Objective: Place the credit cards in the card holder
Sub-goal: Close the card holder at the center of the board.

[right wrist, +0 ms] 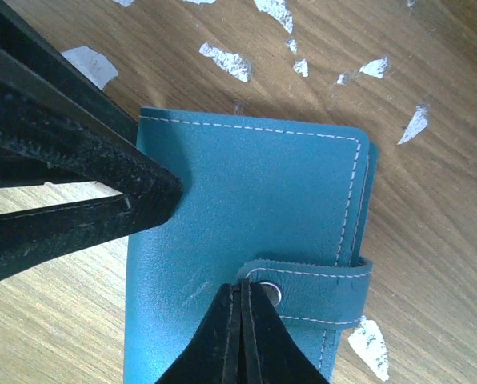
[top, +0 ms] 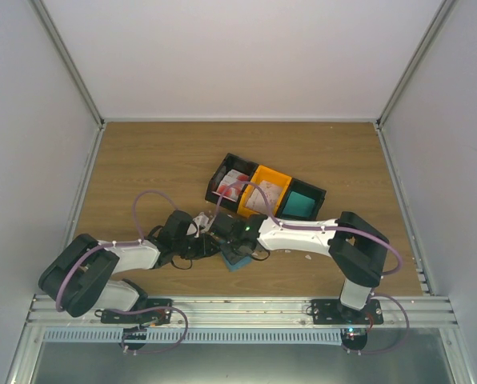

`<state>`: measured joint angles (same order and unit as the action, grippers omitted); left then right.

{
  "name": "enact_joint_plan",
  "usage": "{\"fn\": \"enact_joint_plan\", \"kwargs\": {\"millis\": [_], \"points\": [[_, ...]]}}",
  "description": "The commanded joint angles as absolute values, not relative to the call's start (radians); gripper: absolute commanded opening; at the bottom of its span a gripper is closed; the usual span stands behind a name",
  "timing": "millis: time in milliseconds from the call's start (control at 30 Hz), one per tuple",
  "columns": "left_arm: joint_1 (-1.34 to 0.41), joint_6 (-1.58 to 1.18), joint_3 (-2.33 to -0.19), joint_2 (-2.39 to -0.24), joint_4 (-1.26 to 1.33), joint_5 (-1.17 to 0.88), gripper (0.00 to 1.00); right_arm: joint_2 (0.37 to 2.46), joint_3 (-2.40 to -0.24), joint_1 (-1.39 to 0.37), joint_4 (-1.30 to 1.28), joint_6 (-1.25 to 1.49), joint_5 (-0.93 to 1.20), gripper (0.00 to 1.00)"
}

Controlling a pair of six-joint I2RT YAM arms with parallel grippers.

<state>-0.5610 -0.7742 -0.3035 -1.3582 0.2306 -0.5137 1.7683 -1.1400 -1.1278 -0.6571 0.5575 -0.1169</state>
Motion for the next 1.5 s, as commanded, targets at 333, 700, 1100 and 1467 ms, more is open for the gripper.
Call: {"fn": "enact_joint_plan", "kwargs": {"millis": [333, 700, 1100, 1467], "points": [[-0.563, -0.756, -0.298, -1.385, 0.274, -0.509, 0.28, 1.748, -1.027, -1.084, -0.533, 0.598, -0.016, 0.00], [-0.565, -0.758, -0.298, -1.382, 0.270, -0.508, 0.28, 1.655, -0.836, -0.940, -0.284, 0.563, 0.272, 0.00], [-0.569, -0.760, -0.300, -1.382, 0.268, -0.505, 0.28, 1.695, -0.745, -0.794, -0.158, 0.523, 0.504, 0.01], [-0.571, -0.757, -0.307, -1.388, 0.264, -0.506, 0.28, 1.817, -0.742, -0.768, -0.148, 0.548, 0.512, 0.00]]}}
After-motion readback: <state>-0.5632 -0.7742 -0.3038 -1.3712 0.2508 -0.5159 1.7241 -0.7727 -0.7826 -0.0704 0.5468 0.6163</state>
